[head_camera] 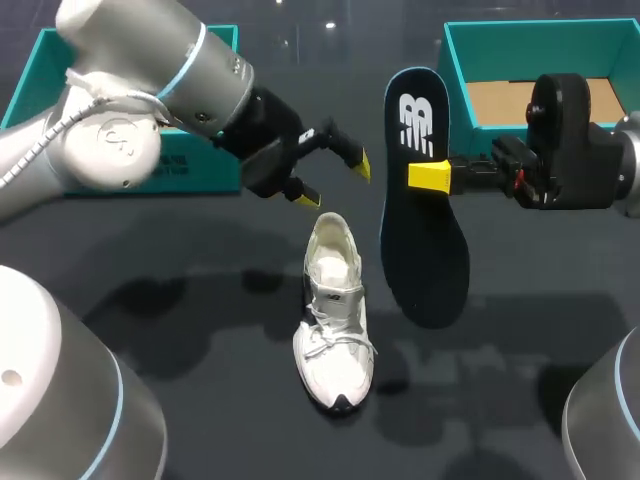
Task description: Take the shoe out of the shoebox, open the shoe tongue, remove and reinsert the insole, then place the shoe into the shoebox
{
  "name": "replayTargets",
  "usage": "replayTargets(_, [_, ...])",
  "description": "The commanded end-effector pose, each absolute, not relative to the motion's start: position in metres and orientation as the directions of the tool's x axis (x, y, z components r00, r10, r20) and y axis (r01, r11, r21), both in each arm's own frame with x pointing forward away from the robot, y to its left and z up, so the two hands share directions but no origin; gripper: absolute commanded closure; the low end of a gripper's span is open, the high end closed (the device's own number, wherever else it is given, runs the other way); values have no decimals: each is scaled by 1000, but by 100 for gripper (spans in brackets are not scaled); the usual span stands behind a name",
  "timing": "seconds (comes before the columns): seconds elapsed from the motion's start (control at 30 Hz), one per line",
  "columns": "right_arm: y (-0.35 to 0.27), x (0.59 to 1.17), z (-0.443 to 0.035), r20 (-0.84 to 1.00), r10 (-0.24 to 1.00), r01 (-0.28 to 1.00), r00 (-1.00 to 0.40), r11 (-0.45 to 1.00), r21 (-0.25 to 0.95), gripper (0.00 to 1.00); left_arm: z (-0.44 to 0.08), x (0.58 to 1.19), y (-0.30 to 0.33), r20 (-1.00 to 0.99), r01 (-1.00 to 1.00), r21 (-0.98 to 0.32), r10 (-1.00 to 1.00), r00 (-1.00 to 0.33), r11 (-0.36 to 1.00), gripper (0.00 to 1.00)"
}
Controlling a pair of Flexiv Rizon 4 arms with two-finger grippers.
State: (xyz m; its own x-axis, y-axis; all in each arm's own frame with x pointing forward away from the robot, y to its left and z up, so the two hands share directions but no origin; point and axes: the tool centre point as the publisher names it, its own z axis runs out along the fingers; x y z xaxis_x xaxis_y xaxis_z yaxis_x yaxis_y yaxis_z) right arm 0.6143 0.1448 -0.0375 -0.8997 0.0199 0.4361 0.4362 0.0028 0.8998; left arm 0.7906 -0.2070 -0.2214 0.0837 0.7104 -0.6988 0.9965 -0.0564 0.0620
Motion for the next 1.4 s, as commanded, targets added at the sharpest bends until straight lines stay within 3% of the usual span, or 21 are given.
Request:
replayTargets(0.03, [146, 613, -38, 437, 23, 437, -899, 3, 899, 100, -198, 786, -189, -846, 998, 69, 531, 56, 6, 0])
replayTargets(0.43, [146, 613, -38, 437, 23, 437, -899, 3, 899, 100, -186, 790, -191, -857, 996, 67, 514, 32, 51, 0])
replayTargets(0.77, [146, 613, -38, 437, 23, 437, -899, 3, 899, 100, -152, 798, -185, -966, 997, 31, 260, 11, 71, 0])
replayTargets(1.2, [136, 678, -43, 566, -68, 565, -821, 35, 824, 100, -118, 803, -184, -995, 995, 48, 94, 40, 82, 0])
replayTargets(1.4, [136, 678, -43, 566, -68, 565, -821, 35, 824, 100, -117, 804, -185, -995, 997, 48, 93, 42, 58, 0])
